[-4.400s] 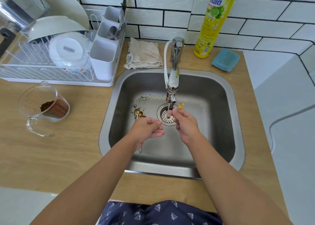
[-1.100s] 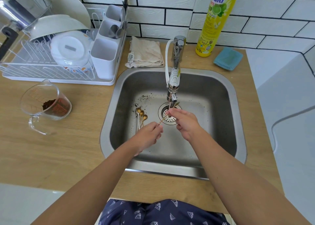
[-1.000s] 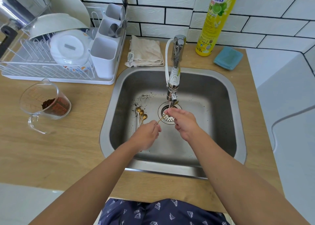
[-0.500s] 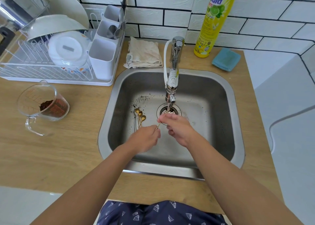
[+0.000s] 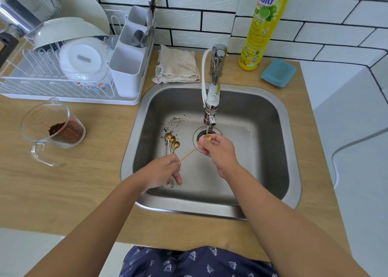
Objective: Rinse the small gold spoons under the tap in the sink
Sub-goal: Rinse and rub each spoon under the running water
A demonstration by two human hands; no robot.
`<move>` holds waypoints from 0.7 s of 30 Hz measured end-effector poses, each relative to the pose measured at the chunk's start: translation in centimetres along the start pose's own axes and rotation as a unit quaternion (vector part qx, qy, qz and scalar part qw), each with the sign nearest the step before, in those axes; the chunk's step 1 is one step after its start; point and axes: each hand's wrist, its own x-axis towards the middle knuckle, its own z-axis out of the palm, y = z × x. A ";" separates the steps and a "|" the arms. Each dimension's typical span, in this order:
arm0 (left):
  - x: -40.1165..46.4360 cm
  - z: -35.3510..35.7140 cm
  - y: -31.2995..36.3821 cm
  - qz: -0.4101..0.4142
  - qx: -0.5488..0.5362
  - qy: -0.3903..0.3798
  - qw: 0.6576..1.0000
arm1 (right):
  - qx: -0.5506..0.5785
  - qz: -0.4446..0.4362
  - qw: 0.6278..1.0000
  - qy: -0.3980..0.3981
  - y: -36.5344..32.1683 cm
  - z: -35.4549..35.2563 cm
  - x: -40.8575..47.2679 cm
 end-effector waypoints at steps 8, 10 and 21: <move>-0.2 -0.5 0.7 -0.032 0.044 0.042 0.998 | -0.012 -0.043 0.999 0.030 0.1 1.4 -0.4; -0.2 -0.4 0.9 -0.031 0.050 0.044 0.997 | -0.006 -0.049 0.997 0.054 0.0 1.2 -0.3; -0.4 -0.3 1.8 -0.078 -0.042 0.015 0.996 | 0.067 -0.007 0.996 -0.053 0.0 -0.6 -0.1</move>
